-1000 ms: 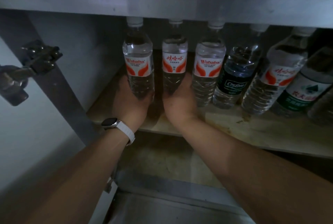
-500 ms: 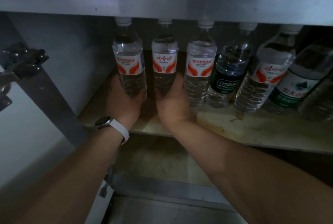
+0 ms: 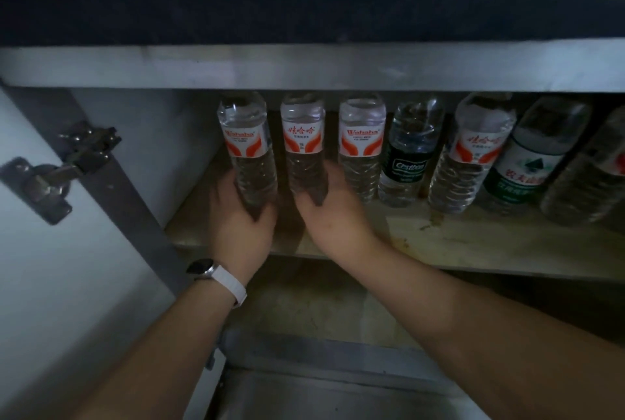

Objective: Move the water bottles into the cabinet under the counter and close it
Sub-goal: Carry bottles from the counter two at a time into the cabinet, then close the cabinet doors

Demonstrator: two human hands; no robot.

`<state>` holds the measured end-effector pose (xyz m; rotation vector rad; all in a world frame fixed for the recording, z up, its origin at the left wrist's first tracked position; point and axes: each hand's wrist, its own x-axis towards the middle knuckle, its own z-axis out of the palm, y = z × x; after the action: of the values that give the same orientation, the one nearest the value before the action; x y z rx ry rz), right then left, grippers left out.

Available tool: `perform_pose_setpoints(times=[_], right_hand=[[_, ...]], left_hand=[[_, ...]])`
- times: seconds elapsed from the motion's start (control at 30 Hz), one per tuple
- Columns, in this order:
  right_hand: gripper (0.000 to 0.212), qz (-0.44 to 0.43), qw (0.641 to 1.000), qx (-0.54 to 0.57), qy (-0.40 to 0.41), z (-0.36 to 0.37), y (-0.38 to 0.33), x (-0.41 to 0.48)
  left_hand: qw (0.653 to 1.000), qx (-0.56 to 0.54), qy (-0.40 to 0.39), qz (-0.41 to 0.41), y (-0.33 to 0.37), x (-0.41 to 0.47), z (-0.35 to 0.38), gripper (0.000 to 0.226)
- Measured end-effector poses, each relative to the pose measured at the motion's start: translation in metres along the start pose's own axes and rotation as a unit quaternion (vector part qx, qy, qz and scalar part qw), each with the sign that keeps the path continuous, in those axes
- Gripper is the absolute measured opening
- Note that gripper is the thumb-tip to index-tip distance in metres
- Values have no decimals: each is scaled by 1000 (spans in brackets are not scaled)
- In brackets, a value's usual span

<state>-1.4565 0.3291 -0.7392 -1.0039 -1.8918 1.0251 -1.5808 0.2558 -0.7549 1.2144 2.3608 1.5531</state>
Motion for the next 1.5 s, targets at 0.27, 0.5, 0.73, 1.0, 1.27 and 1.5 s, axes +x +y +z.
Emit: perform_pose_setpoints(times=[0.27, 0.5, 0.73, 1.0, 1.27, 1.5], right_hand=[[57, -133, 932, -336, -15, -62, -1, -53], [59, -132, 896, -421, -57, -120, 3, -66], [56, -76, 884, -443, -125, -175, -23, -102], [56, 14, 857, -467, -217, -256, -106, -159], [56, 78, 839, -482, -239, -340, -203, -187], [57, 135, 816, -519, -213, -395, -242, -194]], left_hand=[[951, 208, -84, 211, 23, -49, -18, 47], [904, 257, -164, 300, 60, -65, -10, 44], [857, 305, -257, 327, 116, -87, -28, 48], [836, 315, -352, 279, 209, -125, -84, 49], [806, 361, -396, 253, 306, -143, -161, 51], [806, 392, -414, 158, 333, -129, -211, 49]])
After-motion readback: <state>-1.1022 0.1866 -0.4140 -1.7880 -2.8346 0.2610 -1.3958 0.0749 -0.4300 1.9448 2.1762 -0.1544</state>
